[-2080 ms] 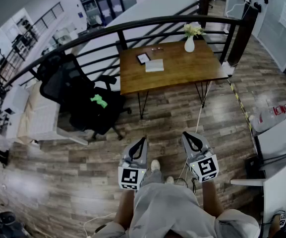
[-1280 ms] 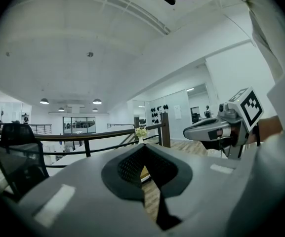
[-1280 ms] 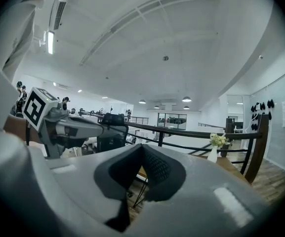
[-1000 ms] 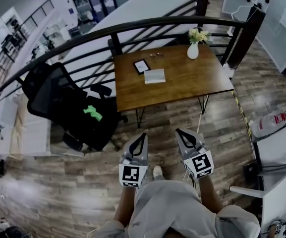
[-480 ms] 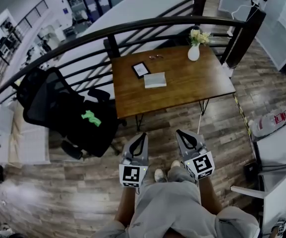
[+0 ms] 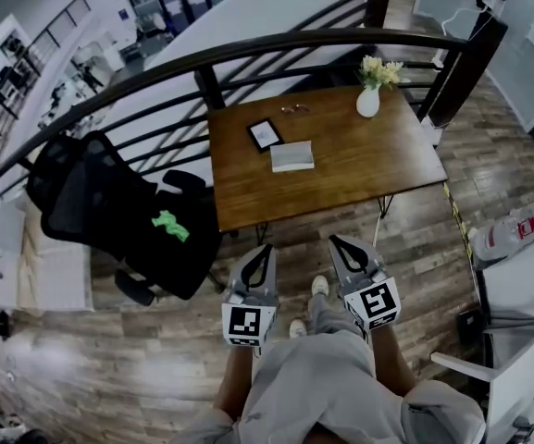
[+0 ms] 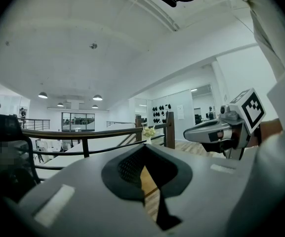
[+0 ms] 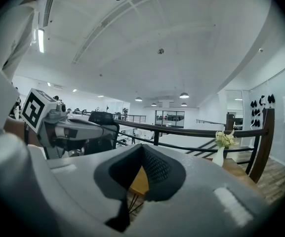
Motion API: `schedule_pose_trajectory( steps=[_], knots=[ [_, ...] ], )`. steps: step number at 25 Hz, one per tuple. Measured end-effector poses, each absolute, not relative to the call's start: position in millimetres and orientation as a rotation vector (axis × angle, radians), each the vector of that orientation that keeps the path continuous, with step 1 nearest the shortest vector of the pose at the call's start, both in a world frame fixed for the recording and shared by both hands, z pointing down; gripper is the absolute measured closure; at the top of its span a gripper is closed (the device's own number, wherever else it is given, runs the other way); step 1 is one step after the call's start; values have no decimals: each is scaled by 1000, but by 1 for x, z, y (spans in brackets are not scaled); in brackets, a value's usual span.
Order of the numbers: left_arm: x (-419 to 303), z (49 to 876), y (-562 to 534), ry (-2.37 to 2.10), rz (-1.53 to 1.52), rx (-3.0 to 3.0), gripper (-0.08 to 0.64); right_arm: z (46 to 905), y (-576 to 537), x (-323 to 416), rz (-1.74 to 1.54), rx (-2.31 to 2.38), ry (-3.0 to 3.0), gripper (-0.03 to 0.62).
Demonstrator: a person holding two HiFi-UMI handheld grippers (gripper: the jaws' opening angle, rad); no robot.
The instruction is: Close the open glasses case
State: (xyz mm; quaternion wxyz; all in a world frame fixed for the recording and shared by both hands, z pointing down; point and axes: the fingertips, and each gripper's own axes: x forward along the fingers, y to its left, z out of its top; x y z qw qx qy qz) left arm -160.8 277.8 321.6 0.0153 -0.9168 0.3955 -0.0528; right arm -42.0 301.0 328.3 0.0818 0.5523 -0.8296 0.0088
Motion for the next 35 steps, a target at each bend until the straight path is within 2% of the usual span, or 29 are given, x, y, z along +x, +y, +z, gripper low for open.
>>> schedule_pose_trajectory(
  steps=[19, 35],
  knots=[
    [-100, 311, 165, 1393, -202, -2775, 540, 316, 173, 17, 14, 1484, -2595, 588],
    [-53, 309, 123, 1458, -227, -2735, 540, 319, 122, 61, 45, 1413, -2643, 589]
  ],
)
